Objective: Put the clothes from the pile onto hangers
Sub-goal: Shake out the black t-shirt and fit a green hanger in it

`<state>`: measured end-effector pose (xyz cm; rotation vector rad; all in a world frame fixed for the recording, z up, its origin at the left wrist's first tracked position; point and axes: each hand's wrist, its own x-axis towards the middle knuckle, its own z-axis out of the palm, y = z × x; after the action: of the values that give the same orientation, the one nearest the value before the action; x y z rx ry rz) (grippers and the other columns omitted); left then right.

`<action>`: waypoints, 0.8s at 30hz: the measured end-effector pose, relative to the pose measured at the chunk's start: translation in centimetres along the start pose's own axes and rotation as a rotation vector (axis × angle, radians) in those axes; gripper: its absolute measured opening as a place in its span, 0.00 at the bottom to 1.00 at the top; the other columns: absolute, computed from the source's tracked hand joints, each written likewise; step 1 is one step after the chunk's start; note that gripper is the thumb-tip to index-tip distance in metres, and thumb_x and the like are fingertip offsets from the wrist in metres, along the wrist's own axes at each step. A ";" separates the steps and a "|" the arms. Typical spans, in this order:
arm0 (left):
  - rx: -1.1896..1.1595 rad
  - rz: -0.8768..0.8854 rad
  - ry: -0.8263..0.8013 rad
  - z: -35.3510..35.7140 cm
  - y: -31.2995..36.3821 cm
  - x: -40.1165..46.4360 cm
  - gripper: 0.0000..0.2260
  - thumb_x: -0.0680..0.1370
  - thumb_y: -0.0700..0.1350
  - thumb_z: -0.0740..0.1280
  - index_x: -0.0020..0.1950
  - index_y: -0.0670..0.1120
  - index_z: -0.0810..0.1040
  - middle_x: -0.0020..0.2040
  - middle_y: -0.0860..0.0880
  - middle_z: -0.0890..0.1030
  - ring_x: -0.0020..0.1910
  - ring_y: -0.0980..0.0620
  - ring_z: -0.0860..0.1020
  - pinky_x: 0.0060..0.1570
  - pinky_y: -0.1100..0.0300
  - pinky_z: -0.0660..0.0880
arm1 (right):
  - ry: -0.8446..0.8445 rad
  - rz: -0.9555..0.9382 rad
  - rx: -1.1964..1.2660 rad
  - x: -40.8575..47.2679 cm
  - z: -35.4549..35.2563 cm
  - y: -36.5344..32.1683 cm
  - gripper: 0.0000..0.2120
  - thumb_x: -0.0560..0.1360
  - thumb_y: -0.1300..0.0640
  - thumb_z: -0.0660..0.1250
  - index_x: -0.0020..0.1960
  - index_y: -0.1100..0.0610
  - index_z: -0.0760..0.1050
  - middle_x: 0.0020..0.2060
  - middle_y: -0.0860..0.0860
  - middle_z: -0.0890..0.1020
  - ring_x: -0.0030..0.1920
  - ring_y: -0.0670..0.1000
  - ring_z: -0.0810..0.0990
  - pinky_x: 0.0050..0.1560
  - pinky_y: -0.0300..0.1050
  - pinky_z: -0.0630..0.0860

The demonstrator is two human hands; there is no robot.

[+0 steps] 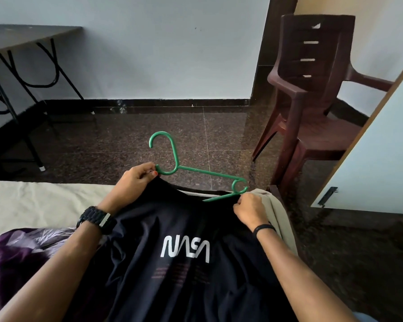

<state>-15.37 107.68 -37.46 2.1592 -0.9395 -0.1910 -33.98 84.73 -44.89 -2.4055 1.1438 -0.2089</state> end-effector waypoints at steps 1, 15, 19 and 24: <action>0.005 0.001 0.000 -0.1 0.0 -0.2 0.08 0.80 0.41 0.63 0.41 0.50 0.74 0.35 0.52 0.75 0.36 0.56 0.71 0.45 0.58 0.68 | 0.027 0.010 0.046 0.3 -0.4 0.5 0.05 0.71 0.64 0.63 0.42 0.62 0.78 0.41 0.61 0.82 0.47 0.61 0.80 0.43 0.46 0.73; 0.122 -0.206 0.132 0.6 1.1 -1.0 0.06 0.80 0.41 0.62 0.49 0.40 0.77 0.42 0.43 0.78 0.43 0.47 0.72 0.39 0.60 0.59 | -0.277 -0.186 0.560 -1.6 0.3 -0.1 0.13 0.77 0.66 0.61 0.52 0.52 0.80 0.34 0.51 0.76 0.33 0.46 0.76 0.31 0.37 0.76; 0.117 -0.203 0.156 0.7 1.1 -1.0 0.07 0.80 0.39 0.61 0.51 0.39 0.78 0.43 0.45 0.77 0.45 0.47 0.72 0.39 0.62 0.58 | -0.374 -0.327 0.320 -2.6 0.9 -1.6 0.17 0.79 0.62 0.58 0.64 0.49 0.76 0.37 0.51 0.78 0.33 0.47 0.73 0.37 0.38 0.69; 0.067 -0.216 0.144 1.0 1.0 -1.2 0.06 0.81 0.43 0.61 0.46 0.46 0.76 0.38 0.48 0.76 0.43 0.48 0.72 0.42 0.61 0.61 | -0.150 -0.190 0.101 -2.7 1.6 -2.9 0.17 0.77 0.52 0.61 0.31 0.56 0.68 0.33 0.54 0.74 0.38 0.56 0.74 0.37 0.47 0.66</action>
<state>-17.17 107.47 -37.68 2.3018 -0.6397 -0.1080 -33.24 88.92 -44.77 -2.3946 0.8205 -0.1408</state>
